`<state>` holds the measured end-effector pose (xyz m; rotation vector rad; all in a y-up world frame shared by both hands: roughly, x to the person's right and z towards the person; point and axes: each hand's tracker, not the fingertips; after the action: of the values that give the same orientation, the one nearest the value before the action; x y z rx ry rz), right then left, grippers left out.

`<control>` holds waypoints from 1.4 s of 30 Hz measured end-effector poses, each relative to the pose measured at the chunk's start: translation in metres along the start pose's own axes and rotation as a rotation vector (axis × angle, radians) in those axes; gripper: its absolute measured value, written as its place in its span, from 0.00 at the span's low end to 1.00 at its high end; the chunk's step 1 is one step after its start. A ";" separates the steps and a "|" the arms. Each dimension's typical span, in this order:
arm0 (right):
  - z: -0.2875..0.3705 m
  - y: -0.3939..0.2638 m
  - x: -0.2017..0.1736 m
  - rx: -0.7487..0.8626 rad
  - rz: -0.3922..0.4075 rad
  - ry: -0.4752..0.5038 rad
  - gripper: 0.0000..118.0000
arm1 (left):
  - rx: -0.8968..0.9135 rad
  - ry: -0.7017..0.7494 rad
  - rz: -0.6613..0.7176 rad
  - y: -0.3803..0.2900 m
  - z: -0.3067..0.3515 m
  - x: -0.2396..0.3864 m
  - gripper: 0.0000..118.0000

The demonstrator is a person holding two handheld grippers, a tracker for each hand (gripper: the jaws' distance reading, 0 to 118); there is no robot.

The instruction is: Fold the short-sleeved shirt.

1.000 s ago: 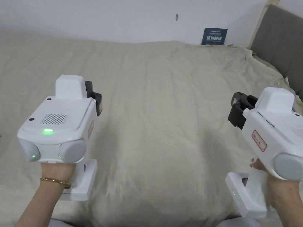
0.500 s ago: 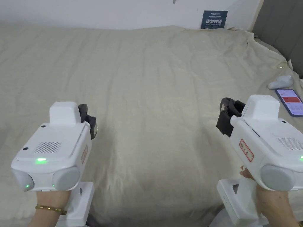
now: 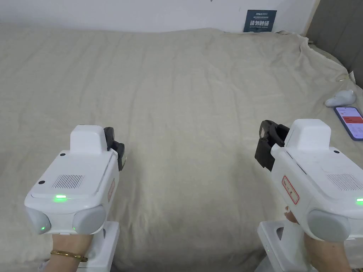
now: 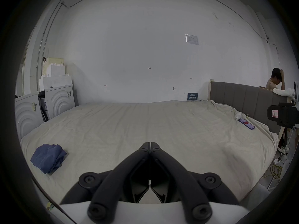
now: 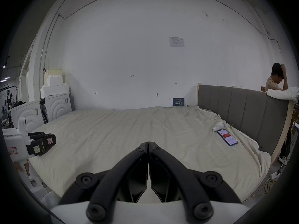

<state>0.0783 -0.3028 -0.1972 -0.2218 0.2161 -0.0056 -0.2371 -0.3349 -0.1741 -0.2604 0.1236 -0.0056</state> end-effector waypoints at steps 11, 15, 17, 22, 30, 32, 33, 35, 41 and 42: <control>-0.001 0.001 -0.004 0.001 0.004 0.008 0.00 | 0.001 0.008 -0.012 -0.002 0.001 0.000 0.00; 0.000 0.002 -0.005 0.004 0.005 0.010 0.00 | 0.008 0.012 -0.009 -0.001 0.002 -0.001 0.00; 0.001 0.002 -0.005 0.007 0.007 0.009 0.00 | 0.009 0.013 -0.008 0.000 0.002 -0.001 0.00; 0.003 0.003 -0.005 0.012 0.006 0.010 0.00 | 0.014 0.015 -0.017 0.001 0.003 0.000 0.00; 0.006 0.004 -0.006 0.017 0.004 0.014 0.00 | 0.024 0.012 -0.028 0.004 0.005 0.002 0.00; 0.007 0.005 -0.006 0.019 0.005 0.015 0.00 | 0.027 0.012 -0.028 0.005 0.006 0.002 0.00; 0.007 0.005 -0.007 0.021 0.005 0.015 0.00 | 0.028 0.013 -0.029 0.006 0.007 0.002 0.00; 0.008 0.006 -0.007 0.023 0.004 0.015 0.00 | 0.032 0.014 -0.032 0.007 0.007 0.003 0.00; 0.010 0.007 -0.006 0.030 0.008 0.012 0.00 | 0.044 0.013 -0.039 0.010 0.010 0.004 0.00; 0.011 0.008 -0.006 0.030 0.007 0.012 0.00 | 0.045 0.014 -0.040 0.011 0.010 0.005 0.00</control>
<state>0.0749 -0.2928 -0.1875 -0.1907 0.2287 -0.0028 -0.2315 -0.3222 -0.1681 -0.2180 0.1317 -0.0496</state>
